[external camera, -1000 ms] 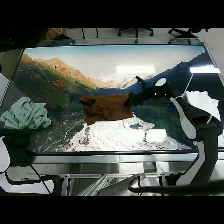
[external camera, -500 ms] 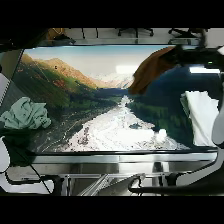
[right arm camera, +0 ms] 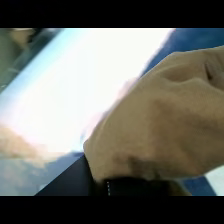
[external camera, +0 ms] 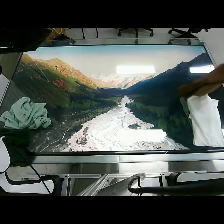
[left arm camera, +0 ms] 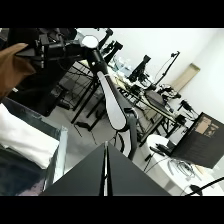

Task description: Fold the shirts.

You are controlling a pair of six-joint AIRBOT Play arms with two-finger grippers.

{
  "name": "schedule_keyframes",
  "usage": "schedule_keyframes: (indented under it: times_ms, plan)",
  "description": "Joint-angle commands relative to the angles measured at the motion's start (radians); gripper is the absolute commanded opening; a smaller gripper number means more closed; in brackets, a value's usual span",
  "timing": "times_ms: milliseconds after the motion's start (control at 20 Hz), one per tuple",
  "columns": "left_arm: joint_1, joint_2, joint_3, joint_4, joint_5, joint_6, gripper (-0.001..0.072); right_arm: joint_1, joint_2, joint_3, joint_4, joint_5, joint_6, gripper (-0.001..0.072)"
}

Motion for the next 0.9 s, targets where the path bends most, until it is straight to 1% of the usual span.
schedule_keyframes:
  times_ms: [0,100,150,250,350,450,500,550,600,650,850]
  plan:
    - [-0.001,0.000,0.000,0.000,-0.016,0.000,0.0017,-0.050,0.063,-0.014,-0.281,0.146,0.154,0.0017]
    - [-0.001,0.000,0.000,-0.001,-0.018,0.000,0.0016,-0.050,0.087,-0.047,-0.417,0.238,0.245,0.0018]
    - [-0.001,0.000,0.000,0.000,-0.018,0.000,0.0017,-0.050,0.091,-0.064,-0.476,0.282,0.264,0.0018]
    - [-0.001,0.000,0.000,0.000,-0.022,0.000,0.0016,-0.050,0.093,-0.101,-0.597,0.370,0.266,0.0018]
    - [-0.001,0.000,0.000,0.000,-0.033,0.000,0.0016,-0.050,0.121,-0.171,-0.640,0.367,0.277,0.0019]
    - [-0.005,0.000,0.000,0.000,-0.053,0.000,0.0016,-0.050,0.148,-0.244,-0.718,0.368,0.277,0.0020]
    - [-0.005,0.000,-0.001,0.000,-0.067,0.000,0.0016,-0.050,0.156,-0.274,-0.742,0.368,0.277,0.0031]
    - [-0.005,0.000,-0.001,0.000,-0.076,0.000,0.0017,-0.051,0.161,-0.298,-0.764,0.368,0.277,0.0137]
    - [-0.005,0.000,-0.001,0.000,-0.083,0.000,0.0017,-0.051,0.163,-0.307,-0.782,0.368,0.277,0.0310]
    - [-0.005,0.000,-0.001,0.000,-0.090,0.000,0.0016,-0.051,0.161,-0.308,-0.782,0.367,0.277,0.0403]
    - [-0.005,0.000,-0.001,0.000,-0.089,0.000,0.0017,-0.050,0.155,-0.307,-0.778,0.339,0.277,0.0406]
